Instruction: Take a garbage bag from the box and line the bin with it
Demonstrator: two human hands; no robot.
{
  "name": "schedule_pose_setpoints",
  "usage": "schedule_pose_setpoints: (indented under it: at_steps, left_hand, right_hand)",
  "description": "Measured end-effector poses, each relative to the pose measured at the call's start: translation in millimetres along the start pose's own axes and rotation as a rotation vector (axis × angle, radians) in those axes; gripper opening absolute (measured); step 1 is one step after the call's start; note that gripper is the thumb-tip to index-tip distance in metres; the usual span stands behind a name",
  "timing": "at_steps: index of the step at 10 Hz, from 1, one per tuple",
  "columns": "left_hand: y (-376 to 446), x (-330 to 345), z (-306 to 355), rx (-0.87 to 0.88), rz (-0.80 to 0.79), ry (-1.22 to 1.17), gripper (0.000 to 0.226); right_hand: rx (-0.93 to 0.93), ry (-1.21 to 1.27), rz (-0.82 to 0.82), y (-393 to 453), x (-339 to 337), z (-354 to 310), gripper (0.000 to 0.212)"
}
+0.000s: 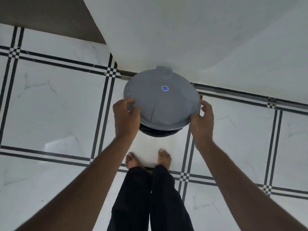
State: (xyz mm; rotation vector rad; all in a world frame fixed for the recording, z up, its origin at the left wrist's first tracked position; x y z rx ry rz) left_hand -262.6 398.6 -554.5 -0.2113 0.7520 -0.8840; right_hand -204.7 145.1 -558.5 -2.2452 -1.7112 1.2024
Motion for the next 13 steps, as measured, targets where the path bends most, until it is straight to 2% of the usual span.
schedule_pose_setpoints:
  at_steps: [1,3,4,5,6,7,8,11,12,13]
  left_hand:
    - [-10,22,-36,-0.114,0.001,0.008,0.041]
    - [-6,57,-85,-0.173,0.061,-0.018,0.058]
    - [1,64,-96,-0.143,0.115,0.012,0.059]
    - [8,67,-105,-0.185,0.124,0.042,0.059]
    - [14,68,-114,-0.302,0.135,0.020,0.060]
    - [18,70,-124,-0.476,0.122,-0.095,0.044]
    - [24,67,-132,-0.521,0.090,-0.160,0.038]
    - [23,62,-143,-0.662,-0.128,-0.079,0.026]
    - [23,58,-141,-0.602,-0.084,0.015,0.045]
    - [20,41,-122,-0.341,0.056,0.263,0.047]
  right_hand:
    - [0.039,-0.009,-0.039,1,18,32,0.058]
    - [0.123,0.036,-0.049,18,46,81,0.057]
    - [0.147,0.042,-0.062,25,53,99,0.050]
    - [0.187,0.073,-0.074,31,56,114,0.046]
    - [0.242,0.080,-0.095,38,56,124,0.045]
    - [0.249,0.080,-0.132,44,54,126,0.046]
    - [0.257,0.095,-0.150,47,52,126,0.046]
    - [0.253,0.060,-0.186,46,51,124,0.051]
    - [0.201,-0.005,-0.183,43,49,117,0.052]
    - [0.081,-0.145,-0.132,38,37,98,0.053]
Point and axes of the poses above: each hand's wrist, its own y-axis towards the middle knuckle, its own x-axis out of the palm, z = x × y, the point moved 6 cm from there along y, towards the middle knuckle, and after that the axes turned 3 degrees about z, right-handed, at the moved point
